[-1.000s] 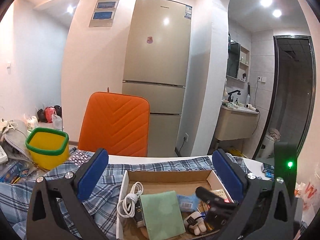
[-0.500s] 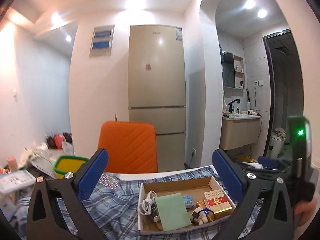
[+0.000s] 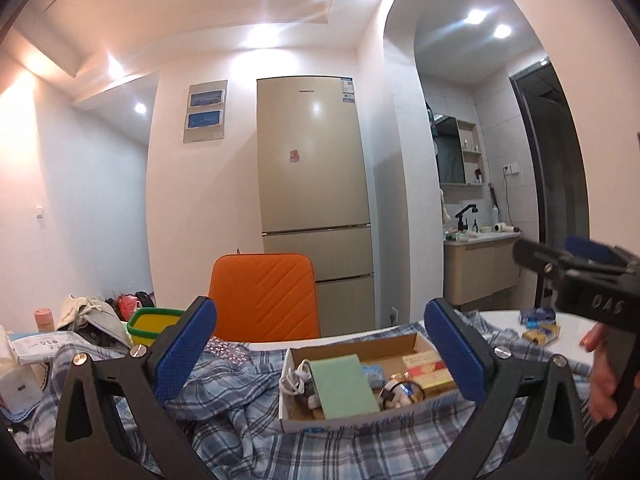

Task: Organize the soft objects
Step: 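Withdraw both grippers from the box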

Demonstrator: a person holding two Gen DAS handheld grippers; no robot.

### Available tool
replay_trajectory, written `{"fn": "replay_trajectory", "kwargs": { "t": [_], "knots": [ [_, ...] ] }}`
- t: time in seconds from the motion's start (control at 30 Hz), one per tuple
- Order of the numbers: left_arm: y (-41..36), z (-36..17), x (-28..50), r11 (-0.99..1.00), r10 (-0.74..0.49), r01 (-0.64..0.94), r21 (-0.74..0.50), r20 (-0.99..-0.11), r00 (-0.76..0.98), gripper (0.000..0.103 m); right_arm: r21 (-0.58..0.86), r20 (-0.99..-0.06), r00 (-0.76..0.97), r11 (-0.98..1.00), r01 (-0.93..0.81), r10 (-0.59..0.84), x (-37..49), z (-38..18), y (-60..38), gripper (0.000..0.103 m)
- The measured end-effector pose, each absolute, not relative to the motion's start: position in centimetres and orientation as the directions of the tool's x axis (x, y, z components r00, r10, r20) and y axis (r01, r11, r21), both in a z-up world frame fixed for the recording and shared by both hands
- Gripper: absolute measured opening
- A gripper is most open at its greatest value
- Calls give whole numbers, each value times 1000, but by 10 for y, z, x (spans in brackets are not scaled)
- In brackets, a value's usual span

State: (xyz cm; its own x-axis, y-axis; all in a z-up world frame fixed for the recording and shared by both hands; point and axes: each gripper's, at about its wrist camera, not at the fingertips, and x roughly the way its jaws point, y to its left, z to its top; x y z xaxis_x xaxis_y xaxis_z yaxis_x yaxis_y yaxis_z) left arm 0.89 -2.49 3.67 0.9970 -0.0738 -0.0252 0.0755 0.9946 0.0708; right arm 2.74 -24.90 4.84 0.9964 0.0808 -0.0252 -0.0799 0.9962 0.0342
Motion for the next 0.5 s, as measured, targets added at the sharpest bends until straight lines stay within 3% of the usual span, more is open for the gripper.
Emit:
{"fn": "replay_trajectory", "kwargs": {
  "t": [0.5],
  "knots": [
    [-6,15,3,998,-65,65,-13,7,998,103,-37,-31,999,998,-45,44,18,10,-229,103]
  ]
}}
